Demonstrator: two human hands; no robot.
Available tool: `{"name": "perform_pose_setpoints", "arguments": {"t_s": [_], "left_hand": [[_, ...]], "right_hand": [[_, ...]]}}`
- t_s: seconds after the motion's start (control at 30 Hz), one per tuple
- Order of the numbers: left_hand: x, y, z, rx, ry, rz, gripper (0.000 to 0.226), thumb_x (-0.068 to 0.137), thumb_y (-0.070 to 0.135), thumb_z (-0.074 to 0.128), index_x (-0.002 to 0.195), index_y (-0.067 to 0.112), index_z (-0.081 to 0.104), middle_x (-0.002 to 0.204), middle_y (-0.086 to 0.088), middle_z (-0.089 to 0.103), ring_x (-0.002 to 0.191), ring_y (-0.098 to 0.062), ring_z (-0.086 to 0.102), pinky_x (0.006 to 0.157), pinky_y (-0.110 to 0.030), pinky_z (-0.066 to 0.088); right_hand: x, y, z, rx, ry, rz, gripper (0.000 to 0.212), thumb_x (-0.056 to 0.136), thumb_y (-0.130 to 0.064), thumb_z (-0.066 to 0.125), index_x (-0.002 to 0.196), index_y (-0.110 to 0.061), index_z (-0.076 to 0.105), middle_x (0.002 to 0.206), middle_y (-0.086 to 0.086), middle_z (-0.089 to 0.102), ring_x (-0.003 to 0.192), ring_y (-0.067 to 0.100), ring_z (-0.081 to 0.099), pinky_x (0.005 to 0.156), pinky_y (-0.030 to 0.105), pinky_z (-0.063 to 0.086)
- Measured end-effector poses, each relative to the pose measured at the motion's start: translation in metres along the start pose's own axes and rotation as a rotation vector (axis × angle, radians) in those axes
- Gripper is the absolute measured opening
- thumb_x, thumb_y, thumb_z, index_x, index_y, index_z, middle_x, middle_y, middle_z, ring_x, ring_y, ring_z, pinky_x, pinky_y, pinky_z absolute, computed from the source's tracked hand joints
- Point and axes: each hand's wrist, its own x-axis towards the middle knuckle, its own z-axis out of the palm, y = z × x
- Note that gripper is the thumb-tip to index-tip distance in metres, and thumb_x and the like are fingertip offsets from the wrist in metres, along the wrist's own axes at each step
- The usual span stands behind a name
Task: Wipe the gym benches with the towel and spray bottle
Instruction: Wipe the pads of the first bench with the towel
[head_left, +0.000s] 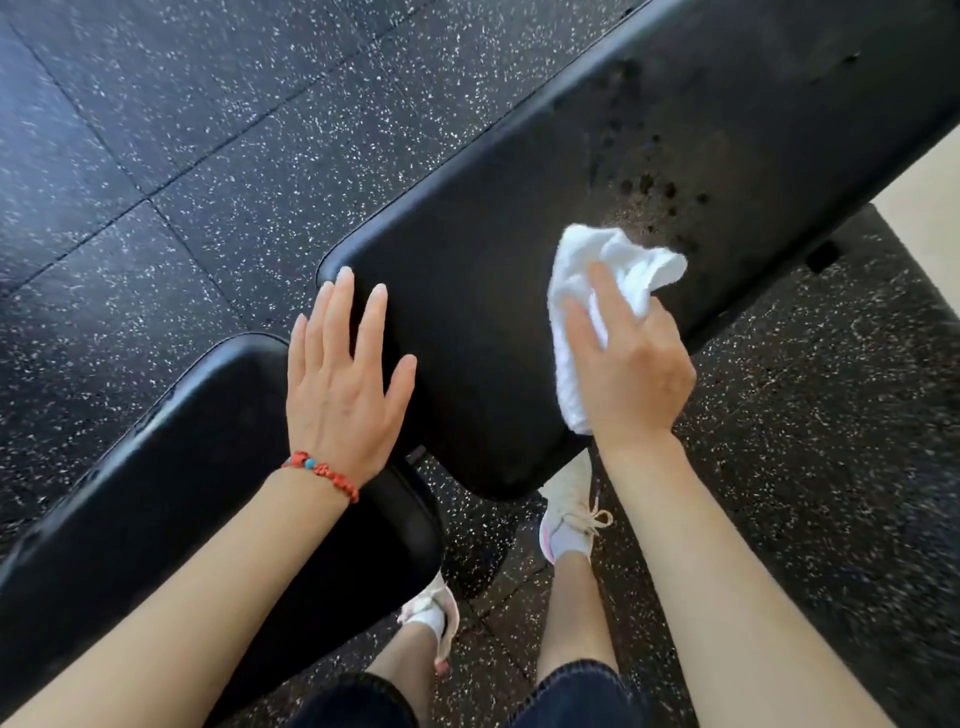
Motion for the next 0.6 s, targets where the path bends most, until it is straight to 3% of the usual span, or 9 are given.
{"name": "perform_pose_setpoints", "arguments": {"t_s": [0.07,0.2,0.27,0.33,0.47,0.53,0.6], "left_hand": [[0.002,0.003,0.000,0.010,-0.008,0.036,0.057,0.089,0.034,0.037,0.136,0.002,0.041,0.146,-0.024,0.032,0.134,-0.041,0.029,0.110,-0.053,0.020],[0.011,0.022,0.002,-0.009,-0.011,0.082,0.059,0.089,0.033,0.038,0.138,0.001,0.039,0.147,-0.023,0.031,0.136,-0.039,0.026,0.111,-0.052,0.017],[0.018,0.034,0.006,-0.026,-0.004,0.104,0.059,0.088,0.033,0.038,0.139,0.002,0.038,0.147,-0.022,0.030,0.137,-0.038,0.025,0.111,-0.052,0.016],[0.027,0.046,0.010,-0.030,0.004,0.127,0.059,0.089,0.034,0.038,0.139,0.003,0.037,0.148,-0.021,0.030,0.137,-0.038,0.024,0.111,-0.051,0.014],[0.046,0.066,0.020,-0.027,0.028,0.128,0.059,0.090,0.035,0.039,0.140,0.004,0.036,0.149,-0.021,0.029,0.138,-0.037,0.023,0.112,-0.051,0.013],[0.052,0.074,0.025,-0.025,0.029,0.117,0.059,0.090,0.036,0.038,0.140,0.005,0.036,0.149,-0.020,0.029,0.138,-0.036,0.023,0.112,-0.050,0.012],[0.055,0.081,0.030,0.004,0.018,0.108,0.060,0.090,0.039,0.037,0.140,0.006,0.035,0.149,-0.019,0.028,0.139,-0.035,0.022,0.112,-0.049,0.010]], "right_hand": [[-0.021,-0.010,-0.003,0.020,-0.013,-0.061,0.028,0.082,-0.038,0.062,0.097,-0.016,0.074,0.060,0.011,0.058,0.048,0.024,0.053,0.039,0.029,0.044],[-0.050,-0.011,-0.015,0.092,-0.057,-0.358,0.030,0.089,-0.039,0.056,0.101,-0.018,0.072,0.054,0.004,0.050,0.044,0.019,0.044,0.039,0.029,0.039],[-0.032,0.010,-0.014,0.049,-0.062,-0.435,0.025,0.086,-0.036,0.061,0.097,-0.017,0.073,0.052,0.005,0.049,0.043,0.021,0.045,0.038,0.029,0.038],[-0.002,0.042,-0.007,-0.052,-0.005,-0.324,0.020,0.075,-0.030,0.074,0.089,-0.016,0.074,0.052,0.010,0.052,0.042,0.025,0.049,0.036,0.028,0.040],[0.041,0.081,-0.002,-0.001,-0.053,0.068,0.027,0.083,-0.035,0.065,0.105,-0.021,0.072,0.071,0.021,0.062,0.059,0.035,0.059,0.047,0.037,0.047],[0.032,0.074,-0.001,0.034,-0.020,0.083,0.026,0.084,-0.034,0.064,0.103,-0.019,0.072,0.070,0.019,0.062,0.058,0.034,0.059,0.046,0.035,0.046],[0.013,0.062,-0.003,0.049,0.007,-0.085,0.026,0.084,-0.034,0.061,0.099,-0.016,0.073,0.061,0.014,0.057,0.048,0.028,0.054,0.041,0.031,0.042]]}}
